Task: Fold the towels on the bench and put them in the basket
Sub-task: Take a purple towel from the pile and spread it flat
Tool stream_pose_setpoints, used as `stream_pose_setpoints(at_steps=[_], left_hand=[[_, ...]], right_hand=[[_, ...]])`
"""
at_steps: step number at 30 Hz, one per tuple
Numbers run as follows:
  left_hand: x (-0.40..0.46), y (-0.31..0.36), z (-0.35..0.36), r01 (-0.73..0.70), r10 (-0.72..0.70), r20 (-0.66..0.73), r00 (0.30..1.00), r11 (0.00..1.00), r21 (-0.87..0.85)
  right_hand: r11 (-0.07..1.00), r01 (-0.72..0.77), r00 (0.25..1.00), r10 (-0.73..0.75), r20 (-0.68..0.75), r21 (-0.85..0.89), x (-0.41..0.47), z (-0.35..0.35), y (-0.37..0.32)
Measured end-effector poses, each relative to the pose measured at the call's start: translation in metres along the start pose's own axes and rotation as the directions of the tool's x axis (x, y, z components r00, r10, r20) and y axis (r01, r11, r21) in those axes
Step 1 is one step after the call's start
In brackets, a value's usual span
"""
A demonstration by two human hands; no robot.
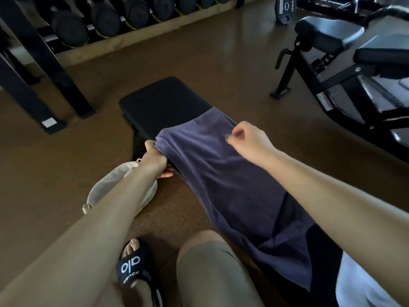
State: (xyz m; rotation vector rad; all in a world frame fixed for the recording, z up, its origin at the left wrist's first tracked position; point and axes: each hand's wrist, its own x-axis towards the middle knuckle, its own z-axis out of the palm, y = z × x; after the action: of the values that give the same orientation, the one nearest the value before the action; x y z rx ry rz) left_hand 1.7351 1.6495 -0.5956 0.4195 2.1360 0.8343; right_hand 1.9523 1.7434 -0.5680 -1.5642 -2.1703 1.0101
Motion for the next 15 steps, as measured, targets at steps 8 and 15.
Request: stream_pose_setpoints(at_steps=[8,15], left_hand=[[0.011,-0.016,-0.036,0.106,-0.055,0.288,0.956,0.98,-0.167],[0.033,-0.013,-0.032,-0.095,0.178,0.156,0.972,0.896,-0.433]], right_hand=[[0.993,-0.109,0.993,0.107,0.053,0.034,0.106,0.031,-0.02],[0.999,-0.043,0.996,0.045,0.08,-0.024,0.139,0.053,-0.029]])
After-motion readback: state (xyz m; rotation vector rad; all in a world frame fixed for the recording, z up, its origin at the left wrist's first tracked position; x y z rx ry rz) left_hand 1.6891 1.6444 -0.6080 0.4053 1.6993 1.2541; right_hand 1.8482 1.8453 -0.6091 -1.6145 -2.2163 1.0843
